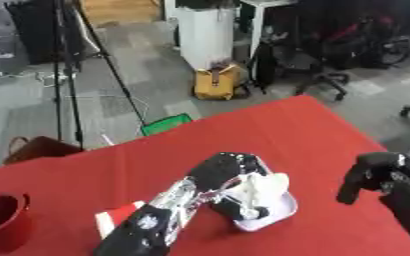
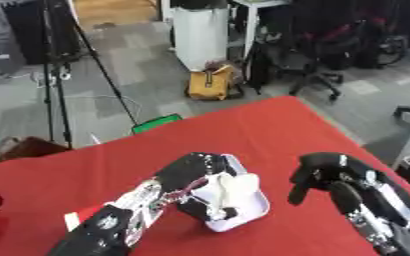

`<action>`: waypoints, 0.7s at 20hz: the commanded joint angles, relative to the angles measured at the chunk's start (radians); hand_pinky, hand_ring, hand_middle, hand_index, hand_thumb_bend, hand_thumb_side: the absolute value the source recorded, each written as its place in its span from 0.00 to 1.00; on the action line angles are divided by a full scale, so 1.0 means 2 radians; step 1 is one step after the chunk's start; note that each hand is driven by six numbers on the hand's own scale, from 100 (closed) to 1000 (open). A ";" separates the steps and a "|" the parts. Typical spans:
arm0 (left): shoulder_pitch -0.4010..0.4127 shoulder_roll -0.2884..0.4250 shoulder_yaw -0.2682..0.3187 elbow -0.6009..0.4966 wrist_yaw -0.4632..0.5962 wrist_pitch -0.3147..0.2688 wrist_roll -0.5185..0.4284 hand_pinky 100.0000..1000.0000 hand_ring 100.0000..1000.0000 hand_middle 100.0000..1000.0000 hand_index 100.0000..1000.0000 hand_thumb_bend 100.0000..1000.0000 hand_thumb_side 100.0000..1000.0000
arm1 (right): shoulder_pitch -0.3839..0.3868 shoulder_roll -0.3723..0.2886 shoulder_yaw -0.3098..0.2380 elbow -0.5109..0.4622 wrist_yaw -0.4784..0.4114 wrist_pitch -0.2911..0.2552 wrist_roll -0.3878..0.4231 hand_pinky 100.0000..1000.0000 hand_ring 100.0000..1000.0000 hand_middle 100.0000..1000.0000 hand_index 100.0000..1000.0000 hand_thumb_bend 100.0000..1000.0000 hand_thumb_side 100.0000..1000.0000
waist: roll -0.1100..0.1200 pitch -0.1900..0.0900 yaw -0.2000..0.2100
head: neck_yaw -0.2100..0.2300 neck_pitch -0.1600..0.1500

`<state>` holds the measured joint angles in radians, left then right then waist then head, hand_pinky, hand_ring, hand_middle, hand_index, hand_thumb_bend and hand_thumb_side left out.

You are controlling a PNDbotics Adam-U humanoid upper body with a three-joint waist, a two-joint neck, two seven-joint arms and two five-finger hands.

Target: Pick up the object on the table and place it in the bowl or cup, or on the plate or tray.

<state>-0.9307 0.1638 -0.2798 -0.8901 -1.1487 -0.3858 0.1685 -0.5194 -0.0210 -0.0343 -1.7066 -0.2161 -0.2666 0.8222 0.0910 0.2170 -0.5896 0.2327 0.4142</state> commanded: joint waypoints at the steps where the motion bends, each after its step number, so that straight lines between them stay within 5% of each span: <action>1: -0.011 0.010 0.003 -0.004 -0.020 -0.001 0.007 0.69 0.70 0.74 0.81 1.00 0.54 | -0.008 -0.002 0.001 -0.011 -0.004 -0.001 0.004 0.49 0.48 0.59 0.82 0.00 0.55 | -0.003 -0.006 0.000 | 0.002 -0.007; 9: -0.008 0.023 0.017 -0.038 -0.020 0.002 0.026 0.78 0.76 0.78 0.83 1.00 0.65 | -0.005 -0.007 -0.004 -0.007 -0.002 -0.005 0.000 0.49 0.48 0.59 0.82 0.00 0.55 | -0.007 -0.011 0.015 | -0.007 0.000; 14: -0.031 0.057 0.061 -0.095 0.020 0.005 0.063 0.75 0.72 0.74 0.80 1.00 0.66 | 0.004 -0.011 -0.009 -0.002 0.003 -0.007 -0.003 0.49 0.48 0.59 0.81 0.00 0.55 | -0.014 -0.021 0.038 | -0.023 0.003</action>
<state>-0.9659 0.2407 -0.1865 -1.0348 -1.1301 -0.3779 0.2742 -0.5024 -0.0263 -0.0443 -1.7044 -0.2133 -0.2741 0.8170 0.0720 0.1913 -0.5123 0.1943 0.4158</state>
